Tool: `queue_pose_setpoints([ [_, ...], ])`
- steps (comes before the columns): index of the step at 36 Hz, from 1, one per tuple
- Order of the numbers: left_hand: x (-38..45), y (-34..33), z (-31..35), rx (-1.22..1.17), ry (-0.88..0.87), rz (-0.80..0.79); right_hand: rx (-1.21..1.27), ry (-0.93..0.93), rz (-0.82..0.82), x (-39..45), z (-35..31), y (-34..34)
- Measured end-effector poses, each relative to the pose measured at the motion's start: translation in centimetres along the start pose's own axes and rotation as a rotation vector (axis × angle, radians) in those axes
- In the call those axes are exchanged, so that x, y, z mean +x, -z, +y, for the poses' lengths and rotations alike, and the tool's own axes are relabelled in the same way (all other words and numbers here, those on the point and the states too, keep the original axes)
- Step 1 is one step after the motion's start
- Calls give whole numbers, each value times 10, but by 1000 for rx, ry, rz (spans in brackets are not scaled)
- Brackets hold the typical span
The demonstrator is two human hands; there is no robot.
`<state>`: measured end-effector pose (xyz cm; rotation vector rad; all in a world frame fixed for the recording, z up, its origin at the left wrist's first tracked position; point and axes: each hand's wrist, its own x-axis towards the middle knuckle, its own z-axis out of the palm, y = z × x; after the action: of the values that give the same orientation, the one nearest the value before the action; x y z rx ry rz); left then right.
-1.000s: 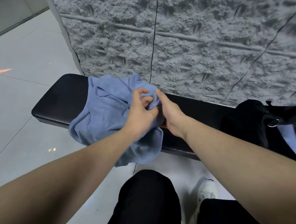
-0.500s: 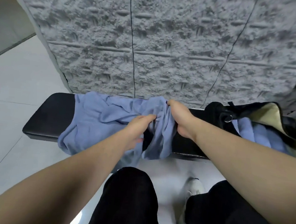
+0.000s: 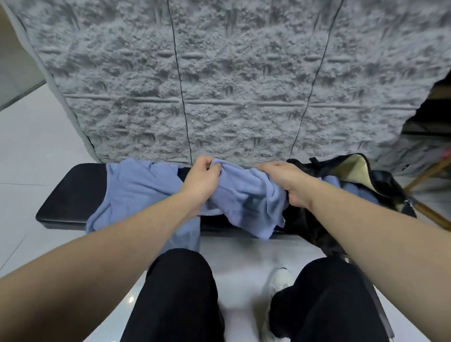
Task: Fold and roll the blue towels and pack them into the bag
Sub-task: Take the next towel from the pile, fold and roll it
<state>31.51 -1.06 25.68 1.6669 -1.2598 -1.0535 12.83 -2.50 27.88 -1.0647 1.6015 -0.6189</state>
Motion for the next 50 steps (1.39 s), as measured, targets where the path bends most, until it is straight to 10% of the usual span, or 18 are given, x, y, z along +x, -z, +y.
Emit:
queue_pose_setpoints([
  [12, -21, 0, 64, -558, 381, -223, 488, 28, -256, -30, -6, 17],
  [21, -17, -2, 86, -617, 346, -247, 490, 88, -305, -32, -2, 21],
  [29, 0, -6, 80, -675, 328, 42, -89, 167, -320, -39, 6, 23],
  [42, 1, 9, 56, 286, 44, -236, -468, 198, 27, -28, -12, 33],
  [50, 3, 14, 44, 720, 11, -564, -141, 171, 52, -14, -17, 36],
])
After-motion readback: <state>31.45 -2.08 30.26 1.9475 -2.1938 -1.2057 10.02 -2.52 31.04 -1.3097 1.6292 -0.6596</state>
